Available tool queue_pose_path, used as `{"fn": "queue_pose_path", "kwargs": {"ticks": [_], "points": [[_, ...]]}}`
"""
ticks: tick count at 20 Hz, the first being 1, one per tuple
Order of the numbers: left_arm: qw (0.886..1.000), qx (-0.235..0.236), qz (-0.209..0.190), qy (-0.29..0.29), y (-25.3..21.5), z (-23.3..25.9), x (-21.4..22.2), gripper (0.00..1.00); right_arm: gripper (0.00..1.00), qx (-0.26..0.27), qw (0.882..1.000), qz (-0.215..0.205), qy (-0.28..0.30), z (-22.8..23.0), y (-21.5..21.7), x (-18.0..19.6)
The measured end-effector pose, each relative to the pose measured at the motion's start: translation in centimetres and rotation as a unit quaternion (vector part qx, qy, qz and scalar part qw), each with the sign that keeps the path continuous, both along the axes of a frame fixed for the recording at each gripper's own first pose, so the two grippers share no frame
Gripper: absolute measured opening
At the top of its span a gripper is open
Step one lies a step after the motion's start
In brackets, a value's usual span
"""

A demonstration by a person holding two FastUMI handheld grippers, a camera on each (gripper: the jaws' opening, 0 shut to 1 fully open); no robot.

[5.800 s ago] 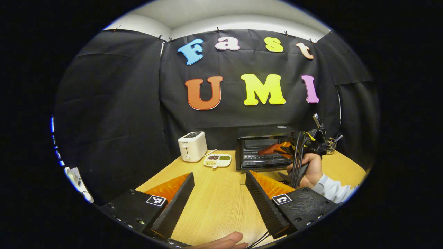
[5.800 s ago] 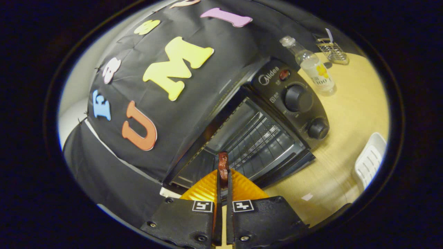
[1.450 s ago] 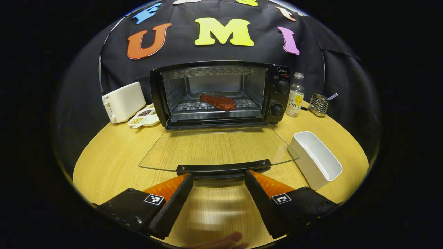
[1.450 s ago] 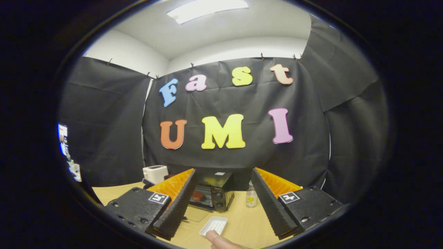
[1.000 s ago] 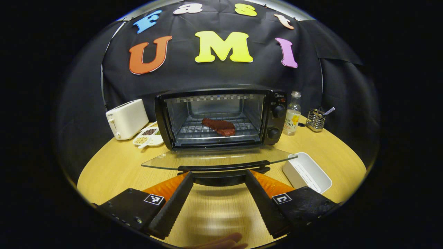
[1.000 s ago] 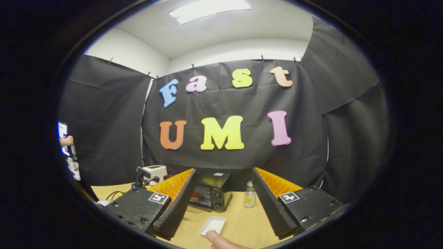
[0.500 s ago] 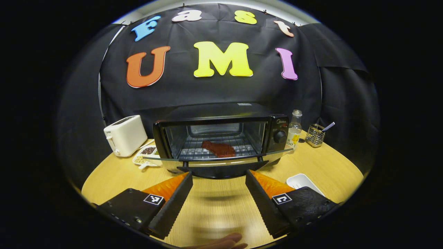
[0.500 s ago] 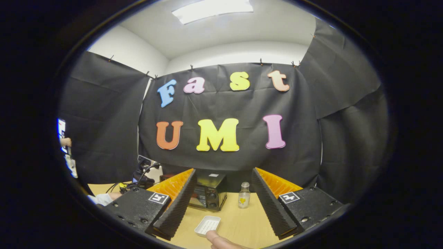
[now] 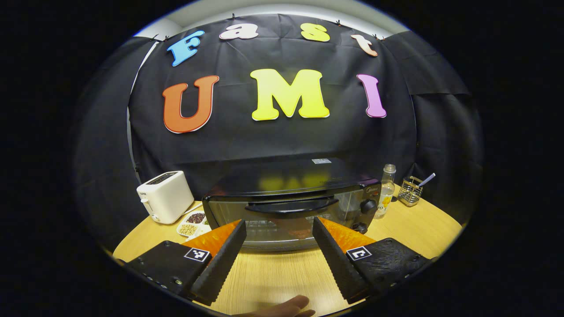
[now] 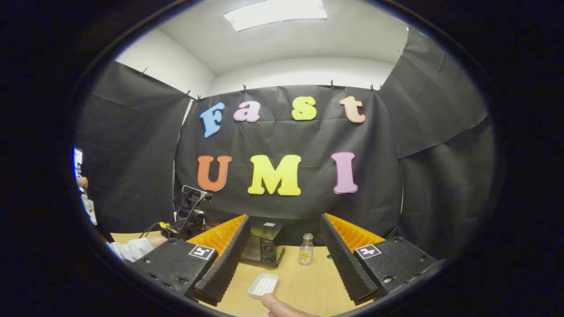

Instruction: Open the electric oven with the left hand, put the food in, and close the electric oven.

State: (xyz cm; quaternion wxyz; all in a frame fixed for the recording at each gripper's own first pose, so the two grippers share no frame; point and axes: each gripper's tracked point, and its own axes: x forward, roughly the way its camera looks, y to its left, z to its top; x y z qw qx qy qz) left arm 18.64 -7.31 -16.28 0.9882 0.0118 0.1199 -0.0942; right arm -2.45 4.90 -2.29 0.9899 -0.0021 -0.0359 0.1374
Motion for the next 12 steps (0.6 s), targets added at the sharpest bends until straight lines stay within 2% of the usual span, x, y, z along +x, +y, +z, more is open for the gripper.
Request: {"fn": "queue_pose_path", "kwargs": {"ticks": [2,4,5,6,9,11,12], "points": [[1.0,-0.004,0.005,-0.007,0.5,1.4,-1.2,0.97,1.0,0.002,1.0,-0.003,0.004,0.1,-0.1,-0.9],[1.0,-0.005,0.005,-0.019,0.7,3.2,-2.9,0.97,0.96,0.003,1.0,-0.01,0.008,0.2,-0.3,-1.7],[1.0,-0.004,0.008,-0.024,1.0,4.1,-4.0,0.97,1.0,0.005,1.0,-0.013,0.011,0.3,-0.5,-2.2],[0.999,-0.002,0.01,-0.031,1.3,5.1,-5.1,0.97,0.96,0.007,1.0,-0.017,0.012,0.4,-0.8,-2.8],[0.999,0.006,0.026,-0.036,2.5,7.6,-8.9,0.96,0.96,0.013,0.999,-0.041,0.01,1.1,-2.1,-4.5],[0.999,-0.001,0.033,-0.035,3.2,8.2,-11.5,0.96,1.0,0.016,0.998,-0.063,0.009,1.6,-3.3,-5.7],[0.999,-0.005,0.033,-0.043,3.2,9.4,-13.1,0.96,0.96,0.019,0.997,-0.072,0.009,1.8,-3.7,-6.4]]}}
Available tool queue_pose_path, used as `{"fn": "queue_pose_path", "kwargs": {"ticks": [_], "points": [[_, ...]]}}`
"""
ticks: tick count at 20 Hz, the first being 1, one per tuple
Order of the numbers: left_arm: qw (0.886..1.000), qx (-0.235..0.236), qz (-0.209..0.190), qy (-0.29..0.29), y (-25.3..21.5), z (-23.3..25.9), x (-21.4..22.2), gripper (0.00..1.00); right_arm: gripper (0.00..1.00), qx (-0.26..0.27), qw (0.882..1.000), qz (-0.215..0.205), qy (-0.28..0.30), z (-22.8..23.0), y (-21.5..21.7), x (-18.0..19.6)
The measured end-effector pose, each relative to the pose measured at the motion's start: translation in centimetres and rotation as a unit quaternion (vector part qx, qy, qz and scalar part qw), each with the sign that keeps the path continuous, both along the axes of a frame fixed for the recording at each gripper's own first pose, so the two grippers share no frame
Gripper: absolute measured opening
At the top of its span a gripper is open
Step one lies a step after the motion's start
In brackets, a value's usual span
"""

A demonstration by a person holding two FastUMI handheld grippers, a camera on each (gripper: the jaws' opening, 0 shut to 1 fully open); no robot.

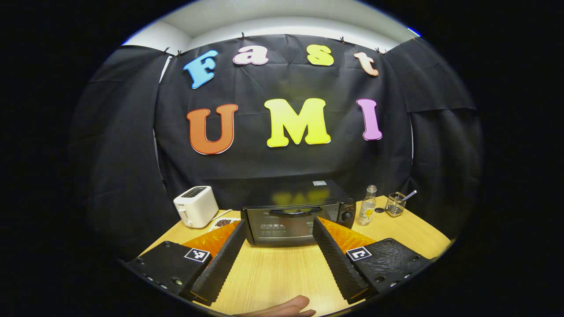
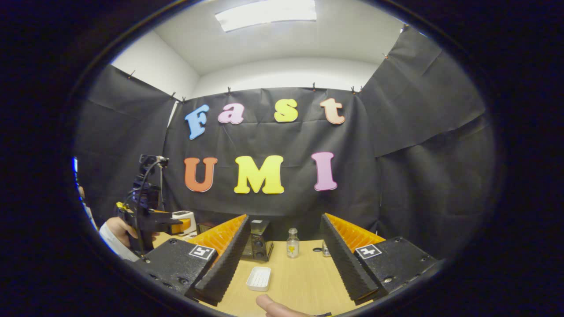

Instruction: Open the electric oven with the left hand, put the food in, and close the electric oven.

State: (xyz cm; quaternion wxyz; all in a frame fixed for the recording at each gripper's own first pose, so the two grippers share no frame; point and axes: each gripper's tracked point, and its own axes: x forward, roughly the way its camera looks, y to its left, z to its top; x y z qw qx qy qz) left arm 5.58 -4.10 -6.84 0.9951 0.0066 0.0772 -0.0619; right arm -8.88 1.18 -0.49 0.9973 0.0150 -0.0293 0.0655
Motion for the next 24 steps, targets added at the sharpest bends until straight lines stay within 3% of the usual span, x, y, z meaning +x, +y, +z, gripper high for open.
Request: {"fn": "queue_pose_path", "kwargs": {"ticks": [3,4,6,9,10,11,16,19,24], "points": [[1.0,-0.006,0.007,-0.021,0.0,2.8,-5.5,0.96,1.0,0.007,1.0,-0.012,-0.003,0.5,-0.9,-2.1],[1.0,-0.008,0.009,-0.026,-0.3,3.2,-7.6,0.96,0.96,0.007,1.0,-0.017,-0.003,0.4,-1.5,-3.0],[0.999,-0.012,0.009,-0.042,-0.9,4.7,-11.6,0.96,1.0,0.009,1.0,-0.029,0.004,0.1,-2.5,-4.4],[0.997,-0.024,-0.004,-0.07,-1.5,5.7,-16.8,0.96,1.0,0.006,1.0,-0.028,0.012,-0.2,-2.6,-6.0],[0.997,-0.028,-0.006,-0.077,-1.6,5.7,-18.1,0.96,0.96,0.004,1.0,-0.023,0.009,-0.1,-2.5,-6.2],[0.996,-0.027,-0.007,-0.086,-1.6,5.9,-18.8,0.96,1.0,0.002,1.0,-0.02,0.006,0.1,-2.3,-6.2],[0.997,-0.019,0.01,-0.077,-0.8,5.5,-19.9,0.96,0.96,0.007,1.0,-0.011,0.02,-1.2,-1.6,-6.1],[0.997,-0.026,0.008,-0.079,-0.7,5.9,-20.3,0.96,1.0,0.007,1.0,-0.014,0.022,-1.2,-2.0,-5.9],[0.996,-0.03,-0.001,-0.083,-0.9,6.4,-20.8,0.96,0.96,0.004,1.0,-0.01,0.018,-0.9,-1.7,-6.1]]}}
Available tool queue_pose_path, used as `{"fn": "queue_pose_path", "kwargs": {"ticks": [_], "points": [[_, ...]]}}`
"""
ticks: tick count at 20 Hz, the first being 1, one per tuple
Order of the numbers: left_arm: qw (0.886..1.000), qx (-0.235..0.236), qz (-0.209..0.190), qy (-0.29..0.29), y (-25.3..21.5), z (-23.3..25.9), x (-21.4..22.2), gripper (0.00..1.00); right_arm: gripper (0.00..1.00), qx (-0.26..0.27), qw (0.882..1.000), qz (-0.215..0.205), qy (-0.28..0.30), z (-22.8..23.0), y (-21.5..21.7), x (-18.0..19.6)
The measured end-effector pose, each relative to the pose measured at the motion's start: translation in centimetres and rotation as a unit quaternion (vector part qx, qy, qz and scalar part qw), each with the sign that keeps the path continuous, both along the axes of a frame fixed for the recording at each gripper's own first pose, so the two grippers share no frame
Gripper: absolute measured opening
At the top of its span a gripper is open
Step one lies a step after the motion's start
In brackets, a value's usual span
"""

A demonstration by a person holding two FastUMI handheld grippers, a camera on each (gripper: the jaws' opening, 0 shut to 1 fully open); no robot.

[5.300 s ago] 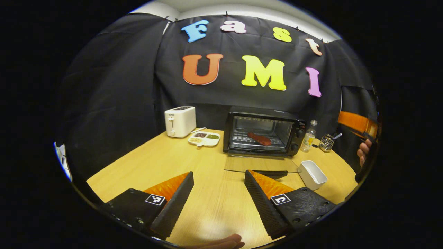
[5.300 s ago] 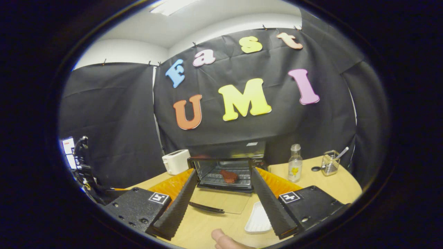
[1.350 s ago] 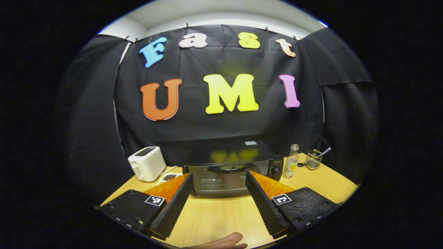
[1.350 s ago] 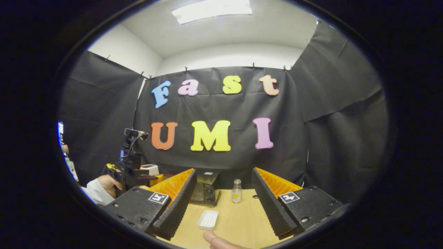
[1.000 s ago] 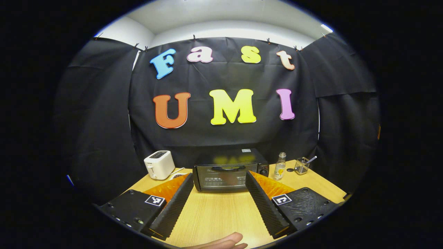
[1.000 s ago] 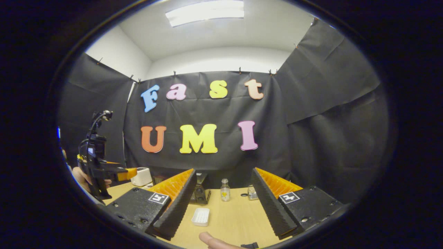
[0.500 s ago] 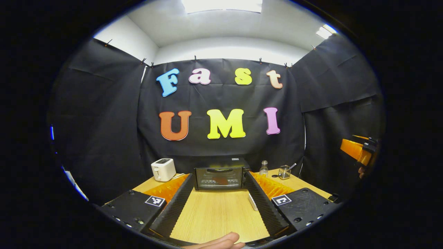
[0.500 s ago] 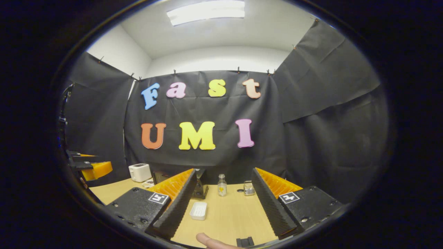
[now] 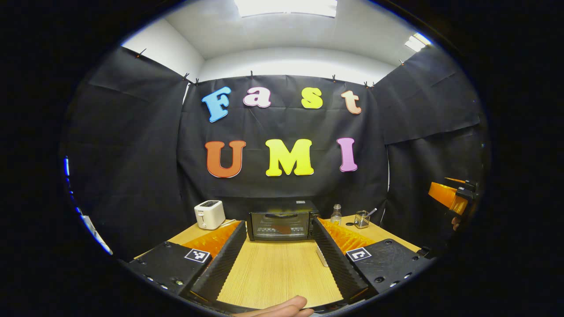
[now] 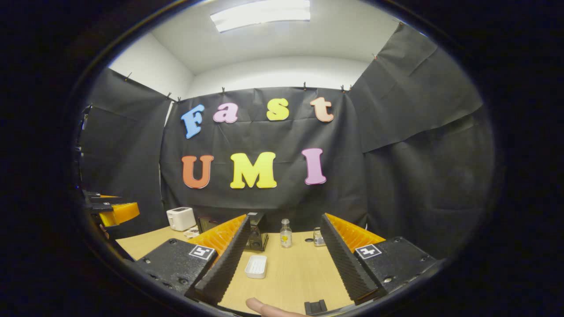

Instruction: Open the electric oven with the left hand, put the food in, and close the electric oven.

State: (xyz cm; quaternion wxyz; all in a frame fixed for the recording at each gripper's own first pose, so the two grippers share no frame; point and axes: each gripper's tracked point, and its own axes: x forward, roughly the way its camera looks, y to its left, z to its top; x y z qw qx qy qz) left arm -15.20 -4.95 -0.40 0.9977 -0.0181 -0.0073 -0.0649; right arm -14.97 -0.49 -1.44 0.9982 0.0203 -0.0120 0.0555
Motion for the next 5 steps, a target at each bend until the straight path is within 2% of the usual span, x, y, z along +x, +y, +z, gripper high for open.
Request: {"fn": "queue_pose_path", "kwargs": {"ticks": [3,5], "points": [[1.0,-0.002,-0.003,0.002,0.04,-0.08,0.03,0.96,0.96,0.0,1.0,0.001,-0.003,0.13,0.07,-0.2],[1.0,-0.006,0.002,0.002,0.64,-0.07,-0.15,0.96,1.0,-0.002,1.0,0.003,-0.006,0.13,0.19,-0.45]]}}
